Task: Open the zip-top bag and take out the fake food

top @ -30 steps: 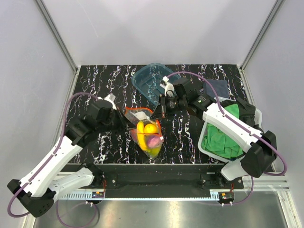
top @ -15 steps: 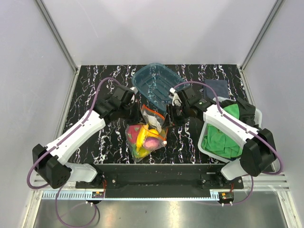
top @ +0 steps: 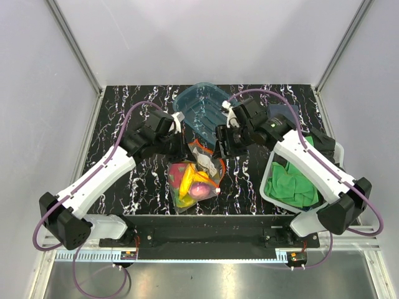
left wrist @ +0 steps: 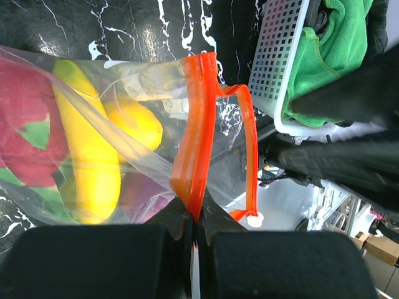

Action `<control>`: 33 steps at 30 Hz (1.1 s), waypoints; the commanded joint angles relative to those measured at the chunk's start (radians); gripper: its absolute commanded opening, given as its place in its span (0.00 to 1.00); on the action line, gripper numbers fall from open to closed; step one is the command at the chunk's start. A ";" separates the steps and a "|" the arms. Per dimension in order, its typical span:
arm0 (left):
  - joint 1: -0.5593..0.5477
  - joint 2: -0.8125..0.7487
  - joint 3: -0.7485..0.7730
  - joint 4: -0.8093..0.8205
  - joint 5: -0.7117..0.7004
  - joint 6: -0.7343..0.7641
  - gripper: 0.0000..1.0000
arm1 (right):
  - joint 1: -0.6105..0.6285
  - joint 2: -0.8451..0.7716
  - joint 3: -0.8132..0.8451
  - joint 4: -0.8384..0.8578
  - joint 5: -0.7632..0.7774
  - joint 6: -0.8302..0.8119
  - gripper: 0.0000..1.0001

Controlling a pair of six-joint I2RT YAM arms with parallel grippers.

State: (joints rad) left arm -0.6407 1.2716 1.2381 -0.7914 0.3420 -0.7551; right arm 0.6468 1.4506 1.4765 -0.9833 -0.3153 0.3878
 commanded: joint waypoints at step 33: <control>0.006 0.098 0.093 0.201 0.129 -0.047 0.00 | 0.106 -0.006 -0.559 0.627 -0.393 0.224 0.86</control>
State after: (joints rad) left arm -0.6483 1.3647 1.2671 -0.6994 0.4686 -0.7876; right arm 0.7238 1.4551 0.9401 -0.4114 -0.6468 0.6193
